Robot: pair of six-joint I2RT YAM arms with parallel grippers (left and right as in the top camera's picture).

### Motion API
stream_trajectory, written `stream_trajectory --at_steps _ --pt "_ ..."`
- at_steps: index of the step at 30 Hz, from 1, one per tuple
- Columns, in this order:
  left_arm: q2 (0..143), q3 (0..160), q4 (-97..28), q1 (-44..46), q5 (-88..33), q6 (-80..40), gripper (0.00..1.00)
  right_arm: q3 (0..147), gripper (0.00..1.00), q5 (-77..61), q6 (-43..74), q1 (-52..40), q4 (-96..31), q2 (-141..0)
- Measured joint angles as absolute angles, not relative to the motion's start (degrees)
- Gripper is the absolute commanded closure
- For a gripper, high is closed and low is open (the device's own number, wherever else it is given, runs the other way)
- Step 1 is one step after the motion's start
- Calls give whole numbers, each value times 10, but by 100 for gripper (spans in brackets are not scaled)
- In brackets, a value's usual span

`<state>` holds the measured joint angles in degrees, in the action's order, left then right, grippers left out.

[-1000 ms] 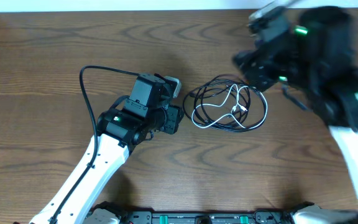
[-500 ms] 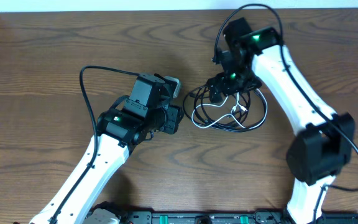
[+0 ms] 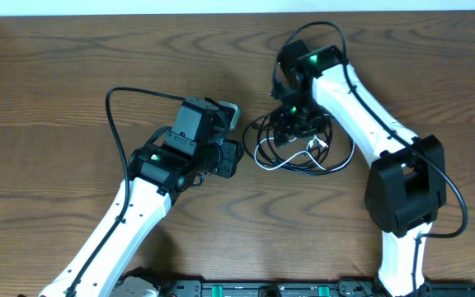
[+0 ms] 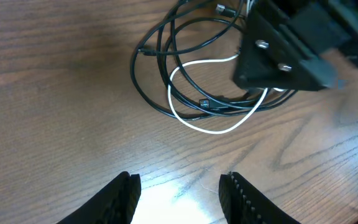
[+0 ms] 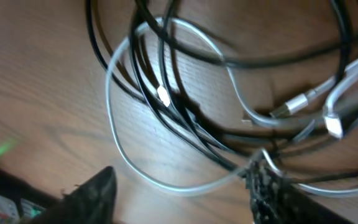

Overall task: Untangle cables
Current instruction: 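Lower the right gripper onto the cable pile and grasp a strand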

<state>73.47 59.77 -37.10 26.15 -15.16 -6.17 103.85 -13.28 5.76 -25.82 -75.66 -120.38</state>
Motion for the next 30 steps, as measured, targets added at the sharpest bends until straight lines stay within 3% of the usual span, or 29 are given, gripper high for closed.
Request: stream_trajectory --at_steps 19,30 --pt "735 598 -379 262 -152 -62 53 854 34 -75 200 -273 -524 -1205" --pt "735 598 -380 262 -152 -62 53 850 34 -69 266 -273 -486 -1205"
